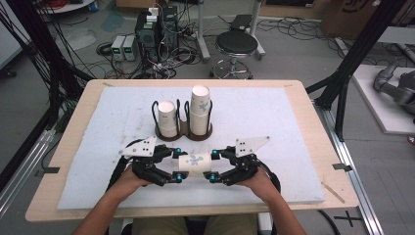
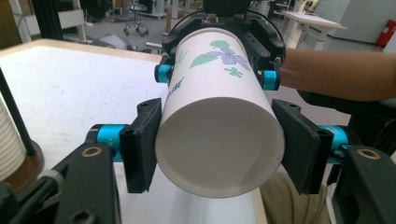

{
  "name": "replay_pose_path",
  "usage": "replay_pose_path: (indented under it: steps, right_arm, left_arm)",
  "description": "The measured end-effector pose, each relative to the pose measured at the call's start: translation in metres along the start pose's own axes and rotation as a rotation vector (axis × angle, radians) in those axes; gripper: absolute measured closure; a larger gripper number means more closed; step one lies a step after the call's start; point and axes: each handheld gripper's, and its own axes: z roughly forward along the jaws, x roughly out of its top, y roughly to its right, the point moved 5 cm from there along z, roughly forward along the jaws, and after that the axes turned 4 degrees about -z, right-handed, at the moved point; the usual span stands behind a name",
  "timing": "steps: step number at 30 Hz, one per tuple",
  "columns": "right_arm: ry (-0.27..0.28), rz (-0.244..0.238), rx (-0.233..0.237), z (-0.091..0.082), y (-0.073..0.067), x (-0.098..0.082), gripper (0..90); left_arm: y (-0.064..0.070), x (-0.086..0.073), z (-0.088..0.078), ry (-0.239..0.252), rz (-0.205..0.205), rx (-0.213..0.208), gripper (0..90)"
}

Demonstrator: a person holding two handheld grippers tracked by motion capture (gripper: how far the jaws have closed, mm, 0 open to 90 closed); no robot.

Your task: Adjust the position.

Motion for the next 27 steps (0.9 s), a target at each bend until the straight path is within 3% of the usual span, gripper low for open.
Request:
replay_pose_path:
  steps: [7,14,17,27]
  right_arm:
    - [-0.021,-0.005,0.005,0.0,0.0,-0.001,38.2]
    - [-0.074,-0.015,-0.013,-0.002,0.001,0.0,38.2]
    - [-0.133,-0.029,-0.039,-0.002,0.004,0.001,38.3]
    - [-0.299,-0.078,-0.042,-0.003,0.006,0.01,38.3]
  left_arm:
    - [-0.002,-0.003,0.004,-0.04,-0.036,0.045,17.8]
    - [-0.003,0.003,-0.002,-0.054,-0.016,0.088,16.9]
    - [-0.001,0.005,-0.003,-0.074,0.0,0.103,16.9]
    - [-0.004,0.007,-0.002,-0.139,-0.007,0.136,16.8]
